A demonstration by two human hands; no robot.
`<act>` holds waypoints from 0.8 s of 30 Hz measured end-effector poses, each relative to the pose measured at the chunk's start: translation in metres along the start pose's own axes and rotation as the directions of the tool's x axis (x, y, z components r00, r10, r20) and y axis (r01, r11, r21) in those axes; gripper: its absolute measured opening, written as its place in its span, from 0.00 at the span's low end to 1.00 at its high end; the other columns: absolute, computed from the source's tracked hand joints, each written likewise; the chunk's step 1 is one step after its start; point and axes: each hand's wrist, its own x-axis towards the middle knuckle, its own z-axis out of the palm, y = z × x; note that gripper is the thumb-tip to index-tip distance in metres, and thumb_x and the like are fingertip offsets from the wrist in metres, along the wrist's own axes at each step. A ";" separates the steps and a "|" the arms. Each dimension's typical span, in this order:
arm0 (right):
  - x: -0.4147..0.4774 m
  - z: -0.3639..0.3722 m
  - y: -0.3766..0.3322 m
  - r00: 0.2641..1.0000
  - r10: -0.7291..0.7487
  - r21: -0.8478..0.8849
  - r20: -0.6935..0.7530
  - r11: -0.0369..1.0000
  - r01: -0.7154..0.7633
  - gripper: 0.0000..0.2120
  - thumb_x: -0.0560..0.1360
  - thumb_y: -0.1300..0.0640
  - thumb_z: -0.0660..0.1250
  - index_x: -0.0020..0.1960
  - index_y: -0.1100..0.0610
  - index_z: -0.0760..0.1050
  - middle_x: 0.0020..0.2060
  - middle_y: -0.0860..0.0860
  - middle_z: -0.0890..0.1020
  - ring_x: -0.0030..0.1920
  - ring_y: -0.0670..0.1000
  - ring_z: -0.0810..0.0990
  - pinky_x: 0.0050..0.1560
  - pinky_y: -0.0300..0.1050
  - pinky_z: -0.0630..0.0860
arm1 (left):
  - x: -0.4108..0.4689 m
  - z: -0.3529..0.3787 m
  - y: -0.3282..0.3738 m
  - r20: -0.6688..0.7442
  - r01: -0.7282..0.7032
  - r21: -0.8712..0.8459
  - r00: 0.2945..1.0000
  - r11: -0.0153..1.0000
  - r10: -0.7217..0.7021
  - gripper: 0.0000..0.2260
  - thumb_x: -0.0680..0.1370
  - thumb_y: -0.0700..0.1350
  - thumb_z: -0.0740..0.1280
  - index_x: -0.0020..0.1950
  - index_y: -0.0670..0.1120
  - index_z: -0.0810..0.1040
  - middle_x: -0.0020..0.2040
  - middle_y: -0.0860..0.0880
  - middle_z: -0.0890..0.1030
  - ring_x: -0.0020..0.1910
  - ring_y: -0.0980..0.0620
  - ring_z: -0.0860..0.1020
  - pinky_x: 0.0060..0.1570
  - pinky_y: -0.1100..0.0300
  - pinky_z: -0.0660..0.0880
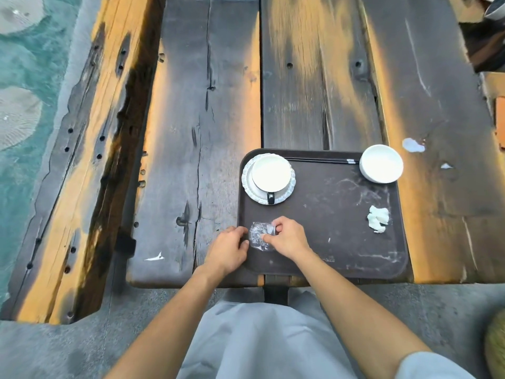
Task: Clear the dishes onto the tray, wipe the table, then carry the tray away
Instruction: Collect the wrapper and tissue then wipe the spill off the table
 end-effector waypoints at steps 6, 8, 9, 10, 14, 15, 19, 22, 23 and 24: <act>0.000 0.004 0.003 1.000 -0.027 -0.016 -0.008 1.000 0.026 0.29 0.68 0.44 0.78 0.65 0.54 0.76 0.55 0.51 0.80 0.56 0.53 0.79 0.56 0.44 0.74 | -0.001 0.003 0.002 -0.033 0.007 0.009 0.999 1.000 -0.007 0.16 0.81 0.46 0.64 0.68 0.45 0.77 0.61 0.43 0.80 0.62 0.43 0.77 0.63 0.50 0.73; -0.001 0.004 0.004 1.000 -0.019 0.005 -0.003 1.000 0.019 0.30 0.68 0.44 0.77 0.66 0.54 0.75 0.56 0.52 0.80 0.57 0.53 0.79 0.56 0.42 0.72 | -0.002 0.003 0.003 -0.041 0.001 0.012 0.999 1.000 -0.001 0.16 0.81 0.46 0.64 0.67 0.44 0.78 0.60 0.42 0.80 0.61 0.42 0.78 0.62 0.50 0.74; -0.001 0.004 0.005 1.000 -0.015 0.012 0.001 1.000 0.015 0.31 0.68 0.45 0.77 0.67 0.54 0.75 0.57 0.52 0.79 0.57 0.52 0.78 0.56 0.42 0.72 | -0.002 0.004 0.003 -0.046 0.000 0.008 0.999 1.000 0.001 0.15 0.81 0.46 0.64 0.66 0.44 0.78 0.59 0.42 0.80 0.60 0.42 0.78 0.61 0.50 0.74; -0.002 0.004 0.006 1.000 -0.012 0.016 0.001 1.000 0.012 0.32 0.68 0.44 0.77 0.68 0.53 0.74 0.57 0.52 0.79 0.58 0.52 0.78 0.57 0.43 0.72 | -0.003 0.004 0.002 -0.051 -0.001 0.004 0.999 1.000 0.001 0.15 0.81 0.46 0.64 0.66 0.44 0.78 0.59 0.42 0.80 0.60 0.42 0.78 0.60 0.51 0.74; -0.006 0.004 0.008 1.000 -0.016 0.012 -0.003 1.000 0.016 0.34 0.69 0.43 0.76 0.71 0.54 0.72 0.60 0.52 0.79 0.60 0.53 0.78 0.60 0.44 0.72 | -0.004 0.003 0.000 -0.052 -0.008 0.007 0.999 1.000 0.008 0.16 0.81 0.46 0.64 0.68 0.44 0.77 0.60 0.43 0.81 0.61 0.43 0.78 0.60 0.54 0.73; -0.007 0.004 0.009 1.000 -0.022 0.007 -0.001 1.000 0.022 0.34 0.69 0.43 0.75 0.72 0.54 0.71 0.61 0.52 0.79 0.61 0.53 0.77 0.61 0.45 0.72 | -0.004 0.003 0.000 -0.048 -0.011 0.012 0.999 1.000 0.011 0.16 0.81 0.46 0.64 0.68 0.44 0.77 0.60 0.43 0.80 0.61 0.43 0.78 0.60 0.54 0.73; -0.015 0.002 0.013 0.999 -0.048 -0.005 0.018 0.999 0.048 0.37 0.71 0.39 0.72 0.75 0.53 0.68 0.66 0.52 0.78 0.66 0.52 0.75 0.64 0.46 0.71 | -0.008 0.001 0.001 -0.045 -0.015 0.041 0.999 0.999 0.017 0.16 0.81 0.47 0.63 0.68 0.45 0.77 0.61 0.43 0.80 0.61 0.42 0.78 0.60 0.52 0.75; -0.022 -0.002 0.018 0.997 -0.071 0.003 0.027 0.997 0.071 0.38 0.71 0.35 0.69 0.75 0.53 0.68 0.68 0.52 0.77 0.67 0.52 0.75 0.66 0.46 0.71 | -0.012 -0.004 0.004 -0.094 0.009 0.098 0.996 0.995 0.001 0.14 0.81 0.48 0.62 0.66 0.47 0.76 0.59 0.45 0.80 0.59 0.42 0.79 0.54 0.50 0.76; -0.024 -0.005 0.020 0.996 -0.082 -0.003 0.035 0.997 0.082 0.38 0.71 0.33 0.67 0.75 0.53 0.68 0.69 0.52 0.77 0.68 0.53 0.75 0.67 0.48 0.71 | -0.013 -0.007 0.006 -0.127 0.013 0.109 0.992 0.994 0.001 0.14 0.81 0.48 0.62 0.65 0.47 0.77 0.58 0.45 0.80 0.58 0.41 0.79 0.52 0.50 0.76; -0.026 -0.009 0.023 0.995 -0.090 -0.011 0.045 0.996 0.091 0.37 0.72 0.33 0.65 0.74 0.54 0.69 0.69 0.52 0.77 0.68 0.53 0.75 0.68 0.49 0.71 | -0.012 -0.010 0.010 -0.168 0.008 0.117 0.986 0.993 0.012 0.13 0.81 0.48 0.62 0.64 0.47 0.77 0.57 0.45 0.80 0.57 0.41 0.79 0.50 0.51 0.76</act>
